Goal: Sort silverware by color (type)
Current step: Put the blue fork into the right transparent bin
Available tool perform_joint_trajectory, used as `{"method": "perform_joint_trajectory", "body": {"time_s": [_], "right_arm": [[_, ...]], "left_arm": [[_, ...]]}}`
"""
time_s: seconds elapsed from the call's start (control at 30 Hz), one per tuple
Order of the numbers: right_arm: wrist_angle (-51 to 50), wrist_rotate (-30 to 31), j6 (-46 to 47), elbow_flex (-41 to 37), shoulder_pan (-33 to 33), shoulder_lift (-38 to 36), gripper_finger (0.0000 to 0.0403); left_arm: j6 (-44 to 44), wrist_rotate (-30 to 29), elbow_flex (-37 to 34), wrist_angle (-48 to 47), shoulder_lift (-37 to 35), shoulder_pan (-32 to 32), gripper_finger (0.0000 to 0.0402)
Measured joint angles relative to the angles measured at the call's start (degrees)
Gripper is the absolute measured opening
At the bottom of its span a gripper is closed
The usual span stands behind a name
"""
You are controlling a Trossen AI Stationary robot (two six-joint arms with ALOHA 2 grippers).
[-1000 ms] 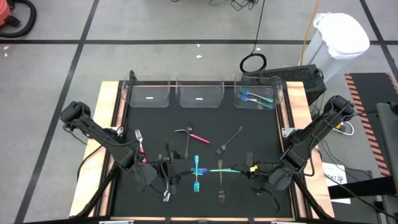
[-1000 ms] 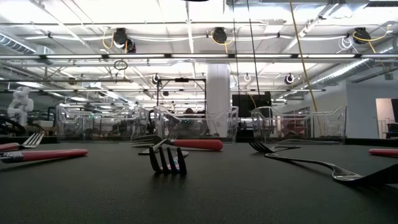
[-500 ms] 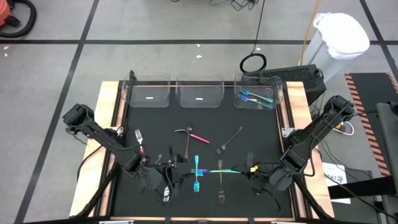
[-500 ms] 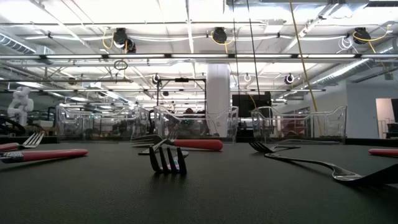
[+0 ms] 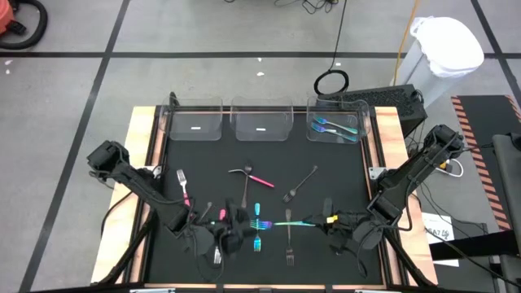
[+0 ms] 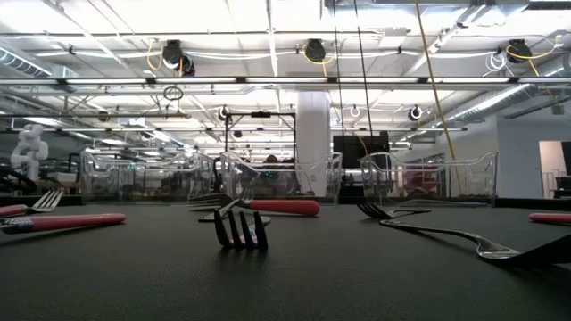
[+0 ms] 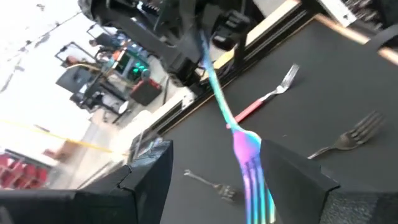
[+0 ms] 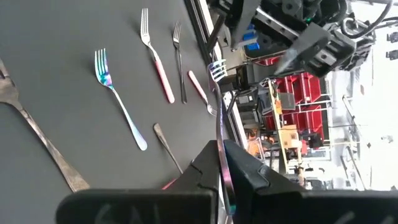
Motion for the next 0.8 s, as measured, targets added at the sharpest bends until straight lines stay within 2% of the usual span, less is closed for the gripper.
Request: {"method": "perform_joint_trajectory", "body": {"time_s": [0.27, 0.7, 0.8], "right_arm": [[0.02, 0.18, 0.18, 0.00, 0.00, 0.01, 0.0004], [0.07, 0.33, 0.36, 0.00, 0.00, 0.02, 0.0004], [0.07, 0.56, 0.22, 0.00, 0.00, 0.02, 0.0004]], "left_arm": [[9.89, -1.11, 0.04, -0.08, 1.74, -0.02, 0.0242], [9.85, 0.90, 0.04, 0.61, 3.08, -1.63, 0.0242], [12.83, -2.55, 0.04, 2.29, 3.08, -2.79, 0.0242]]}}
